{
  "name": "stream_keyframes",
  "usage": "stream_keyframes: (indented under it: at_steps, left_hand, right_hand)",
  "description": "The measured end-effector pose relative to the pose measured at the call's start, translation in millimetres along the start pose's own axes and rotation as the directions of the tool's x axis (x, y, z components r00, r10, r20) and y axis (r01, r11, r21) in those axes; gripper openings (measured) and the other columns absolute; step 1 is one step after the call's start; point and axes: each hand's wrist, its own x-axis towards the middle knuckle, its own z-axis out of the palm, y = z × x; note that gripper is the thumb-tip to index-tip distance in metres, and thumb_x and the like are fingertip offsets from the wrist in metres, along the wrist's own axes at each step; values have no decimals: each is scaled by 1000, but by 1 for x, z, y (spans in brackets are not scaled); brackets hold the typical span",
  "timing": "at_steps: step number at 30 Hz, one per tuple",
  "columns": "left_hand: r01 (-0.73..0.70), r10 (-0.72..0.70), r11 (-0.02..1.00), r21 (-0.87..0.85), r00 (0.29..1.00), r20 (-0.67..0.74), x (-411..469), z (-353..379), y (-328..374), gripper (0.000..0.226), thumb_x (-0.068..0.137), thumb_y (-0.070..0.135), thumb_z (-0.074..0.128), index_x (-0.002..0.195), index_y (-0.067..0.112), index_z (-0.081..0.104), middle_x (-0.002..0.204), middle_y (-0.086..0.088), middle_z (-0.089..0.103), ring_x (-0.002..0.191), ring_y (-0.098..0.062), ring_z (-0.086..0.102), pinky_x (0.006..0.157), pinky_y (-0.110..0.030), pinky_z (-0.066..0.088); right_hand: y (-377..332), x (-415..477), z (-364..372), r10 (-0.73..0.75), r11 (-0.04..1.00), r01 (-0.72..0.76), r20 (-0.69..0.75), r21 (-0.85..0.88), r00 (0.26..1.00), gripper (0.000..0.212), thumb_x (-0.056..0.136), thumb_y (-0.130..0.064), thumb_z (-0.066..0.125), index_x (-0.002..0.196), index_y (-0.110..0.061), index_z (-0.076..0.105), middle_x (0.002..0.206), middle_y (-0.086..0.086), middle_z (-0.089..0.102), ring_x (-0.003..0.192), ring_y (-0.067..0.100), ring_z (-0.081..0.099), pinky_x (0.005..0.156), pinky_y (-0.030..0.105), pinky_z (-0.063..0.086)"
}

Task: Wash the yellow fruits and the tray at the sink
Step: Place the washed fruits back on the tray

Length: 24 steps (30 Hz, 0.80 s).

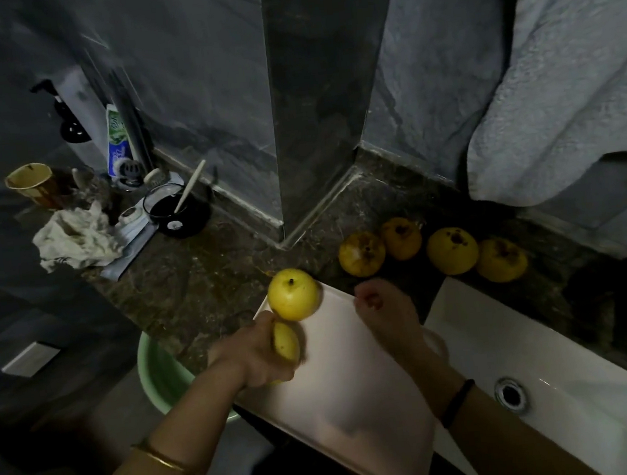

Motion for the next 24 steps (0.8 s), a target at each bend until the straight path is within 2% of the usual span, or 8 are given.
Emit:
stream_keyframes:
  at_steps: [4,7,10,13,15,19,22,24]
  left_hand:
    - [65,-69,994,87,997,45,-2,-4,13,107,72,52,69,151,26,2,153,-7,17,133,-36,38,104,-45,38]
    - [96,-116,966,238,991,71,-5,-12,29,108,78,58,62,152,22,-8,159,-5,-12,142,-43,17,107,-63,23]
    - [131,-156,941,313,986,58,-5,-22,45,98,84,62,53,153,14,1,160,-9,3,143,-36,21,105,-66,25]
    - [165,-161,913,372,986,-41,0,-30,52,95,89,59,49,152,10,-2,159,-16,1,141,-40,22,106,-63,27]
    - [142,-118,904,404,990,-83,3,-33,53,96,89,53,52,151,17,-11,159,-15,-6,142,-41,17,108,-59,26]
    - [61,-23,871,487,996,-84,4,-36,59,95,90,52,52,147,35,-22,158,-10,-18,146,-37,4,108,-60,21]
    - [66,-49,880,471,998,-48,7,-39,64,97,88,52,55,146,37,-22,158,-11,-15,142,-40,19,104,-58,33]
    - [88,-86,896,435,996,-23,10,-42,63,105,85,48,63,145,39,-23,159,-15,-8,137,-38,33,100,-49,43]
  right_hand:
    - [7,33,-13,91,987,-112,-174,-115,981,46,88,-17,62,129,-3,46,130,16,45,113,34,50,83,33,38]
    - [2,50,-14,80,963,-128,-204,-238,976,55,89,-22,61,135,-2,38,138,20,39,117,39,48,86,40,42]
    - [-4,60,-10,11,895,-96,-192,-435,981,71,89,-32,63,146,-8,27,149,16,27,124,36,45,86,39,45]
    - [-5,69,-7,-79,869,6,-128,-495,989,82,86,-37,65,150,-10,21,153,13,22,132,33,37,85,38,46]
    - [-3,75,-6,-115,856,75,-46,-512,992,87,86,-44,63,151,-12,16,156,9,19,137,29,32,88,36,45]
    - [-5,85,-10,-34,852,60,59,-520,998,99,81,-58,63,153,-15,10,154,10,24,139,27,30,98,38,40]
    - [-6,86,-7,-22,808,53,61,-586,998,104,76,-61,66,151,-14,13,152,10,28,136,28,33,97,38,40]
    - [-7,86,-4,-64,776,61,17,-627,998,103,74,-61,68,149,-11,19,149,12,33,135,28,33,103,37,35]
